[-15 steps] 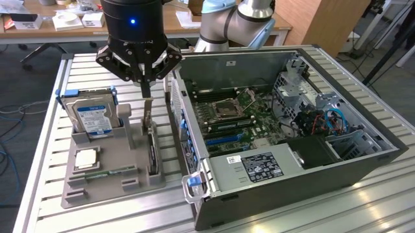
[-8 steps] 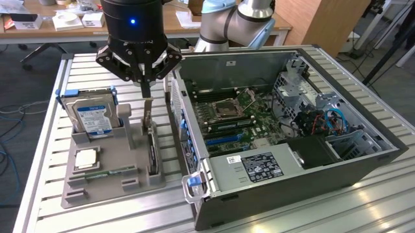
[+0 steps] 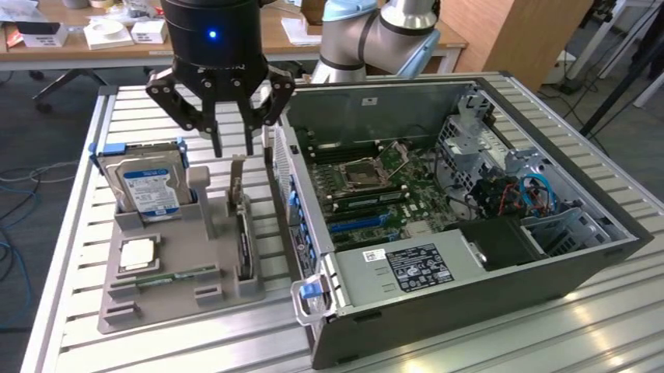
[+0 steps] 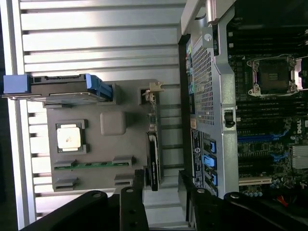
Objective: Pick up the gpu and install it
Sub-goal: 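Pick up the gpu and move the gpu toward the slot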
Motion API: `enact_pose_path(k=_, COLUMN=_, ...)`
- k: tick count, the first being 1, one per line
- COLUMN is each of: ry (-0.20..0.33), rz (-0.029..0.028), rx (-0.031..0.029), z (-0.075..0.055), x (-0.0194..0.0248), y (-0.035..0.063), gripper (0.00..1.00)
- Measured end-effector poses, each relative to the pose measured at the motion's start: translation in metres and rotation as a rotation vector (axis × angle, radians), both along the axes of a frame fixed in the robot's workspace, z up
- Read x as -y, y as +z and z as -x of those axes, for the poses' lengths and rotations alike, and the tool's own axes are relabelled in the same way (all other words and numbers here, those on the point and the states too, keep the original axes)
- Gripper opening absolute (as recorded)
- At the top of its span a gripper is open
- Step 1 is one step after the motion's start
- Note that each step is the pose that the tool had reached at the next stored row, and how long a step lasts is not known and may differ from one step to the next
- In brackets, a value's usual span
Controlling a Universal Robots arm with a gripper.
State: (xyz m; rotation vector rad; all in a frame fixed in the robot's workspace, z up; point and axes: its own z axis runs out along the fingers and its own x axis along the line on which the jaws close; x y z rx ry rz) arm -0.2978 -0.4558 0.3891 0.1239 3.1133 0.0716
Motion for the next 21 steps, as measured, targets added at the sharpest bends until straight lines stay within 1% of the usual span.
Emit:
enact_pose_path(k=2, ry=0.0, rz=0.0, rx=0.0, z=0.0, x=0.0, y=0.0, gripper=0.41)
enact_pose_path(k=3, ry=0.0, rz=0.0, rx=0.0001, z=0.0, x=0.0, y=0.0, gripper=0.47)
enact_pose_path(k=8, ry=0.0, rz=-0.0001, rx=0.0001, z=0.0, x=0.0, y=-0.0012, gripper=0.47)
enact_pose_path(k=21, ry=0.0, rz=0.0, rx=0.0, z=0.0, x=0.0001, y=-0.0243, gripper=0.47)
